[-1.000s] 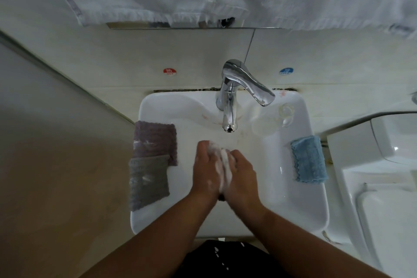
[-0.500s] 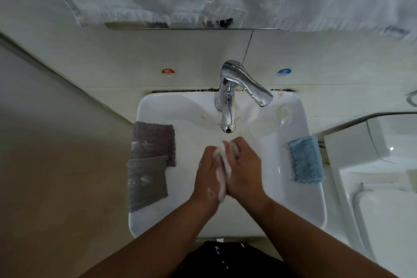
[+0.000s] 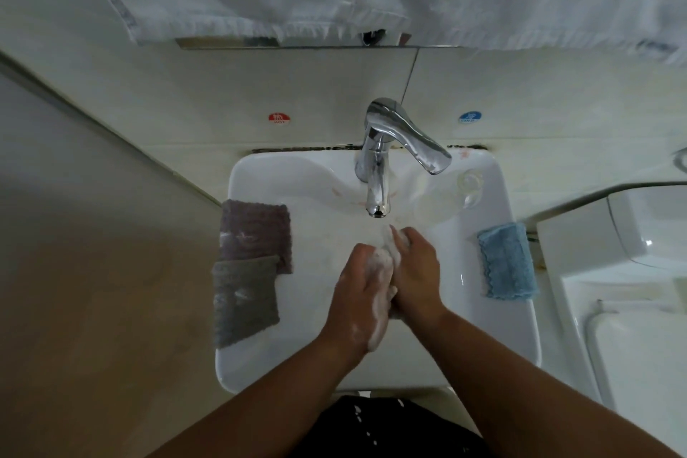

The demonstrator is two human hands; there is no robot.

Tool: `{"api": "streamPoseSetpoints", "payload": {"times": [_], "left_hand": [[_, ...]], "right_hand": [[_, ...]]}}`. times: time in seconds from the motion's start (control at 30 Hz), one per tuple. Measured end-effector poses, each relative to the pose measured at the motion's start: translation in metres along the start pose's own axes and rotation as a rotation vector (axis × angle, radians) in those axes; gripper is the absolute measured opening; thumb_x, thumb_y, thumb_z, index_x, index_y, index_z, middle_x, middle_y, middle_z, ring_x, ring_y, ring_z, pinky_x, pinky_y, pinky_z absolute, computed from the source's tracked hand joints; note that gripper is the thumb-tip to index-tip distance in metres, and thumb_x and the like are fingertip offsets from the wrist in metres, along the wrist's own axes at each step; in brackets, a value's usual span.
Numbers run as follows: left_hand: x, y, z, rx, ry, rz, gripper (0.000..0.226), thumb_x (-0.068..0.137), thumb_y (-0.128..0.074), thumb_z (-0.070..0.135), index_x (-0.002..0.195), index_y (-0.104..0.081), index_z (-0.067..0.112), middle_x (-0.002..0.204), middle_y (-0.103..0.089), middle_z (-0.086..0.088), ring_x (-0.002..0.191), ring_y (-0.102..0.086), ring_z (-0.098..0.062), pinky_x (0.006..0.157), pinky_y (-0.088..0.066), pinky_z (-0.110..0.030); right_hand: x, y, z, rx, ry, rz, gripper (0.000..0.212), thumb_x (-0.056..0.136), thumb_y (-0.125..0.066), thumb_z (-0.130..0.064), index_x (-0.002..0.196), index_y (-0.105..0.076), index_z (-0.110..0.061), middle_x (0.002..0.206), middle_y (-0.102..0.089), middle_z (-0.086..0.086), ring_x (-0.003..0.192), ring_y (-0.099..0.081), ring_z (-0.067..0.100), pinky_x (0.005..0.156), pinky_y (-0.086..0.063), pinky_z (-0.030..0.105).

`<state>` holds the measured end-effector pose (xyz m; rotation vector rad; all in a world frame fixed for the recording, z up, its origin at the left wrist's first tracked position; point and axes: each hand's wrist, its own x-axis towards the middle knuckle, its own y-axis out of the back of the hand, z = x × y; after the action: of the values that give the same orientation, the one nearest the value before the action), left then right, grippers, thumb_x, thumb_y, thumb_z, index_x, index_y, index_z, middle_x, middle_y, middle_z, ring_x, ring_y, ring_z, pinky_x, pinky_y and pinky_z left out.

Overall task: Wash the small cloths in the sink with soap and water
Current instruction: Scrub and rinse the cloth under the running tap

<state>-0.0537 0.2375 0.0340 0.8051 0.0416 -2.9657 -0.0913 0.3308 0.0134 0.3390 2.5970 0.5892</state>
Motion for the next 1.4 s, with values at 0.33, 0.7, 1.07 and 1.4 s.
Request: {"api": "streamPoseSetpoints", "payload": {"times": [0.33,0.7,1.07,1.4], "left_hand": [[-0.004,-0.001,-0.007,-0.112,0.101,-0.062,0.034,0.088,-0.059,0.056,0.097,-0.06,0.023,0.095,-0.067,-0.006,0.091,-0.066,-0.022,0.078,-0.055,-0.049],[-0.001,0.003,-0.008,0.032,-0.011,-0.057,0.033,0.084,-0.067,0.046,0.094,-0.056,0.016,0.085,-0.066,0.006,0.088,-0.066,-0.011,0.074,-0.055,-0.03],[0.002,-0.007,-0.007,-0.059,0.059,0.01,0.021,0.097,-0.061,0.043,0.081,-0.058,0.029,0.068,-0.058,0.009,0.065,-0.056,-0.009,0.058,-0.048,-0.029],[0.0,-0.006,0.006,-0.095,0.173,-0.01,0.028,0.092,-0.056,0.044,0.093,-0.061,0.017,0.084,-0.065,-0.009,0.073,-0.066,-0.018,0.064,-0.058,-0.035]], "right_hand": [[0.008,-0.007,-0.001,0.04,-0.035,-0.009,0.045,0.099,-0.06,-0.039,0.072,-0.05,-0.005,0.06,-0.055,0.001,0.058,-0.049,0.015,0.062,-0.041,0.036],[0.004,-0.005,-0.01,0.016,0.009,0.007,0.046,0.1,-0.056,-0.044,0.071,-0.049,-0.009,0.06,-0.055,-0.002,0.056,-0.05,0.008,0.062,-0.041,0.033],[0.011,-0.002,-0.004,0.005,-0.049,0.009,0.043,0.102,-0.054,-0.041,0.076,-0.053,-0.007,0.066,-0.06,0.004,0.062,-0.054,0.016,0.064,-0.041,0.032],[0.006,-0.003,-0.006,0.005,-0.009,-0.007,0.044,0.103,-0.052,-0.041,0.071,-0.048,-0.012,0.061,-0.054,0.0,0.059,-0.052,0.016,0.063,-0.043,0.037]]}}
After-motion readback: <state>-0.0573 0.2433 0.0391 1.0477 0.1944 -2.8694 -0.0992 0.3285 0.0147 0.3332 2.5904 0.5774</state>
